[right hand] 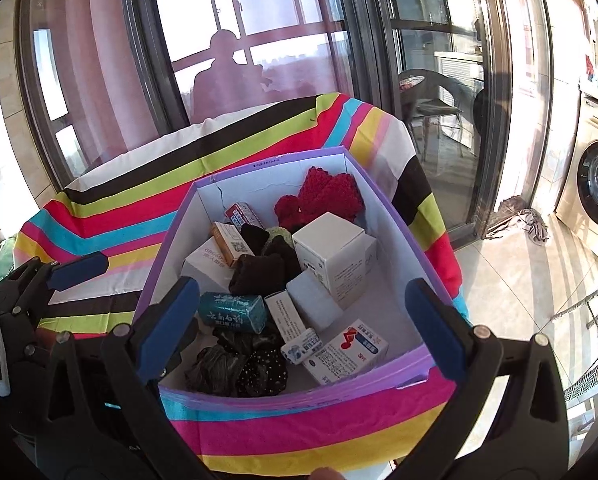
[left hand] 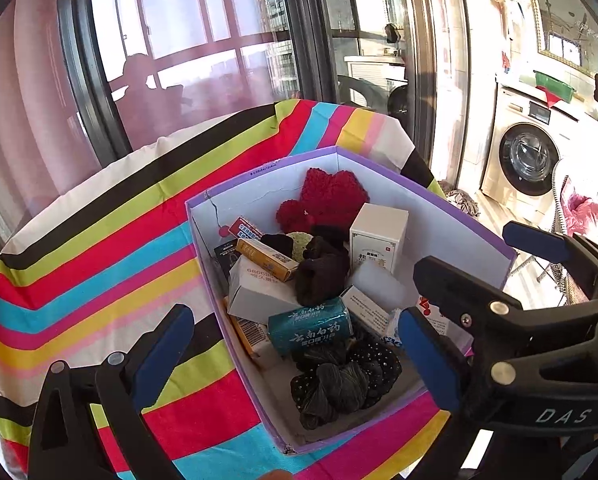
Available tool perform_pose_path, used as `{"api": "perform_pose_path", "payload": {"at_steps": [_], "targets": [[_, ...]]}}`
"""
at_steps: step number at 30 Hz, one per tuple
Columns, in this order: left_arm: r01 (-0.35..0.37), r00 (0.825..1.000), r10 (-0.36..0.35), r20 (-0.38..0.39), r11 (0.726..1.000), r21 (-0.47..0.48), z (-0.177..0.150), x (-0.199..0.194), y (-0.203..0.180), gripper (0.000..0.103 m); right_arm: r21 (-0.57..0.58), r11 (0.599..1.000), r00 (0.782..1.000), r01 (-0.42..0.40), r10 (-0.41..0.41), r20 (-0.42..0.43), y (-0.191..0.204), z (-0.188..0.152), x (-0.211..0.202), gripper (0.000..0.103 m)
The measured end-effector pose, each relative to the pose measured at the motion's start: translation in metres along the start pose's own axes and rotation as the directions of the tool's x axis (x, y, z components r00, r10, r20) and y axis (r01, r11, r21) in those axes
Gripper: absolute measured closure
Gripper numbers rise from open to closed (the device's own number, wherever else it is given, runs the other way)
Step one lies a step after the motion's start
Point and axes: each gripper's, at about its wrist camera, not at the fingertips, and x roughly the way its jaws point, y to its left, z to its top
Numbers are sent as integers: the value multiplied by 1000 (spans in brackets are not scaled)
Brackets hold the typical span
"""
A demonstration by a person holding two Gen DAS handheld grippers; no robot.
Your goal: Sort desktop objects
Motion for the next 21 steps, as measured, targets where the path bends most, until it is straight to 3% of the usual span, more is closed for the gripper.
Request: {"api": "perform_pose_path", "payload": {"at_steps": [21], "targets": [[0, 1000, -1, 23, 999, 33, 6, 6, -12, 0, 24, 1000, 1000, 5, -5, -9, -8, 2, 3, 1]]}}
